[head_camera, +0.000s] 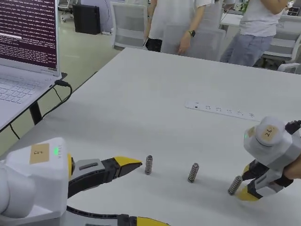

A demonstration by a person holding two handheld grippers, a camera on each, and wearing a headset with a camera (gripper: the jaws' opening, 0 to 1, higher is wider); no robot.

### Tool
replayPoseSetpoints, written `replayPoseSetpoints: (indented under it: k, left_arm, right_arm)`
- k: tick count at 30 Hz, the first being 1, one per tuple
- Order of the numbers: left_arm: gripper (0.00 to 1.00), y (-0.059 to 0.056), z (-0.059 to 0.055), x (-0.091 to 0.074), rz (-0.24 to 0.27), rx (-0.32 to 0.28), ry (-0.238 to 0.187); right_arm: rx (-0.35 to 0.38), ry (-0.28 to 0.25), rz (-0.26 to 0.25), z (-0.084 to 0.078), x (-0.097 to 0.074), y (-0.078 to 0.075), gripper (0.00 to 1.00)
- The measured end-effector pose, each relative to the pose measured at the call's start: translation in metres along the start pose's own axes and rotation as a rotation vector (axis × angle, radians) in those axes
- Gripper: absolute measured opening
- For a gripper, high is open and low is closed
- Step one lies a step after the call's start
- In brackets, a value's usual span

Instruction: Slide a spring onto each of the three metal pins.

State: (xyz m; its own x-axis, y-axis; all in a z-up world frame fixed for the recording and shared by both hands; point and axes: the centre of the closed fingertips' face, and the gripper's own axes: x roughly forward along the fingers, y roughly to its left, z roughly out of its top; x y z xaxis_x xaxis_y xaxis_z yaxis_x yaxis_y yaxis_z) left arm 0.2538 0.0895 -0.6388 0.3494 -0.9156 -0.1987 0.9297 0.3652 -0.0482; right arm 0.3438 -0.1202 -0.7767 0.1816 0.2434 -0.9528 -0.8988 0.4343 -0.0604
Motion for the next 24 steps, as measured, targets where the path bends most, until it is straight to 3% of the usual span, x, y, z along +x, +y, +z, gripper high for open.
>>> replayPoseSetpoints:
  k: [6,8,12,22,24]
  left_arm:
    - [0.62,0.001,0.001,0.002,0.000,0.001,-0.002]
    - [0.62,0.002,0.002,0.002,0.001,0.002,-0.003]
    - [0.62,0.004,0.001,0.001,0.007,0.000,-0.002]
    - [0.64,0.011,0.005,-0.002,0.035,0.002,-0.014]
    - [0.64,0.013,0.004,-0.003,0.041,0.000,-0.015]
  right_arm:
    - [0.040,-0.051,-0.019,-0.004,-0.008,0.005,0.38]
    - [0.057,-0.093,-0.030,-0.002,-0.013,0.008,0.40]
    - [0.080,-0.127,-0.036,-0.003,-0.022,0.020,0.41]
    - [0.133,-0.313,-0.100,0.012,-0.050,0.041,0.46]
    - [0.157,-0.373,-0.119,0.018,-0.060,0.045,0.46]
